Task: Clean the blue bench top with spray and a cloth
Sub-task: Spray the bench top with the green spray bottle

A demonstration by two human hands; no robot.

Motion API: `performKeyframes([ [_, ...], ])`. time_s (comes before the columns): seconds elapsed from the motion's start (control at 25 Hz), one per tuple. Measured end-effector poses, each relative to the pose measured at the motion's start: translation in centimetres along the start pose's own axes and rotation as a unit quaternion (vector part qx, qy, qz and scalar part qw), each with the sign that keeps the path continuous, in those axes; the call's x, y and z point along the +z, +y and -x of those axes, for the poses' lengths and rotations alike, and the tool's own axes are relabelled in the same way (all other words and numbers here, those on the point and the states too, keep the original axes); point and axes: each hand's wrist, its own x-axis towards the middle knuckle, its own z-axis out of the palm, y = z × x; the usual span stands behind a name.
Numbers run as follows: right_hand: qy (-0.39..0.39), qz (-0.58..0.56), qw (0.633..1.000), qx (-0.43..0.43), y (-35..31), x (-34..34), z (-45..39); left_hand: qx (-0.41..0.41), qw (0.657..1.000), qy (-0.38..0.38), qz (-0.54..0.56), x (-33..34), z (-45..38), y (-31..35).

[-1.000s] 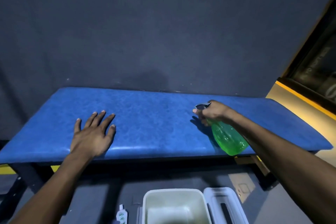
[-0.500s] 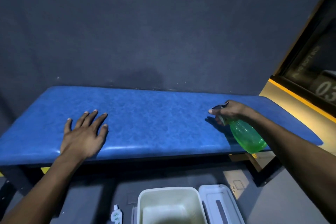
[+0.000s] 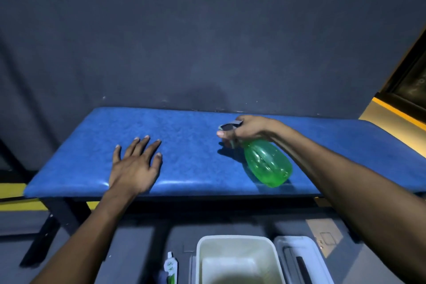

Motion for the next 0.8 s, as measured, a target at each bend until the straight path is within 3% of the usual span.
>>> performKeyframes([
  [0.16, 0.029, -0.024, 0.999, 0.004, -3.5, 3.7, -2.5, 0.0, 1.0, 0.008, 0.004, 0.0, 0.1, 0.1],
  [0.36, -0.011, -0.041, 0.999, 0.017, -3.7, 2.8, -2.3, -0.002, 1.0, 0.014, 0.009, 0.2, 0.1, 0.0],
  [0.48, 0.027, -0.116, 0.992, 0.046, -2.1, 2.3, -1.6, -0.001, 1.0, 0.016, 0.012, 0.2, 0.1, 0.0],
  [0.68, 0.033, -0.009, 0.993, 0.109, 2.9, -2.5, 1.0, 0.005, 1.0, 0.026, 0.007, 0.4, 0.2, -0.3],
  [0.8, 0.089, -0.071, 0.985, 0.13, 6.4, -5.6, 2.4, 0.006, 1.0, 0.028, -0.001, 0.6, 0.2, -0.2],
])
